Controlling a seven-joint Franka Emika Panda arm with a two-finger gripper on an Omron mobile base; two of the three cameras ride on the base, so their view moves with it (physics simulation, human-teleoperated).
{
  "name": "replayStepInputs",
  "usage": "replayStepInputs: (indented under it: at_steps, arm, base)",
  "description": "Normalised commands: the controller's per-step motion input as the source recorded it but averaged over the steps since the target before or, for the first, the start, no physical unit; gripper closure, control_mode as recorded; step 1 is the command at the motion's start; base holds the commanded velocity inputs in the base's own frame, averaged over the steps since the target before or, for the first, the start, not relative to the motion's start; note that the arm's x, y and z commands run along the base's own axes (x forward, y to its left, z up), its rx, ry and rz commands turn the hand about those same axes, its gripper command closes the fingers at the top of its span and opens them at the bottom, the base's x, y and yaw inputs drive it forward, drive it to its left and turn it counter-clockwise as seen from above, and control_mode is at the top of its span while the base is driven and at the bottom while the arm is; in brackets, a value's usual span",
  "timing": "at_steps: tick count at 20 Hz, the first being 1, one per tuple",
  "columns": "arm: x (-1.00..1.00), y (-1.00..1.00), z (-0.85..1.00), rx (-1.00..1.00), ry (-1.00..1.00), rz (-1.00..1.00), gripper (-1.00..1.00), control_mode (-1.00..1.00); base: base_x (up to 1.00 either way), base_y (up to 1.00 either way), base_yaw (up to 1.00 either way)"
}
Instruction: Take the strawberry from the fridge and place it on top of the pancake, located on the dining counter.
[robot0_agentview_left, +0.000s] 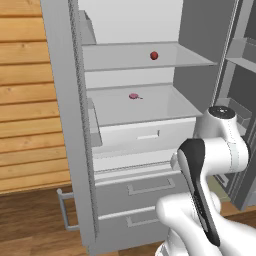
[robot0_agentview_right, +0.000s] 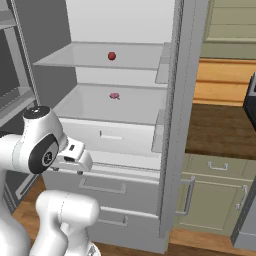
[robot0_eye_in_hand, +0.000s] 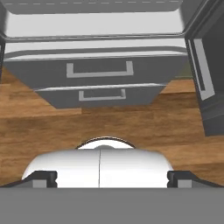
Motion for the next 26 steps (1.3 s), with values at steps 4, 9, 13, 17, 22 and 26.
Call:
replayStepInputs:
  at_steps: [4, 9, 13, 17, 22, 26]
  arm:
    - [0.0, 0.0, 0.0, 0.0, 0.0, 0.0, -1.0, 1.0]
    - [0.0, 0.0, 0.0, 0.0, 0.0, 0.0, -1.0, 1.0]
    - [0.0, 0.0, 0.0, 0.0, 0.0, 0.0, -1.0, 1.0]
    - [0.0, 0.0, 0.0, 0.0, 0.0, 0.0, -1.0, 1.0]
    - [0.0, 0.0, 0.0, 0.0, 0.0, 0.0, -1.0, 1.0]
    - [0.0, 0.0, 0.0, 0.0, 0.0, 0.0, -1.0, 1.0]
  base:
    - [0.0, 0.0, 0.0]
    - [0.66, 0.0, -0.06]
    - [0.77, 0.0, -0.11]
    - [0.63, 0.0, -0.1]
    - [0.44, 0.0, -0.05]
    - [0.44, 0.01, -0.03]
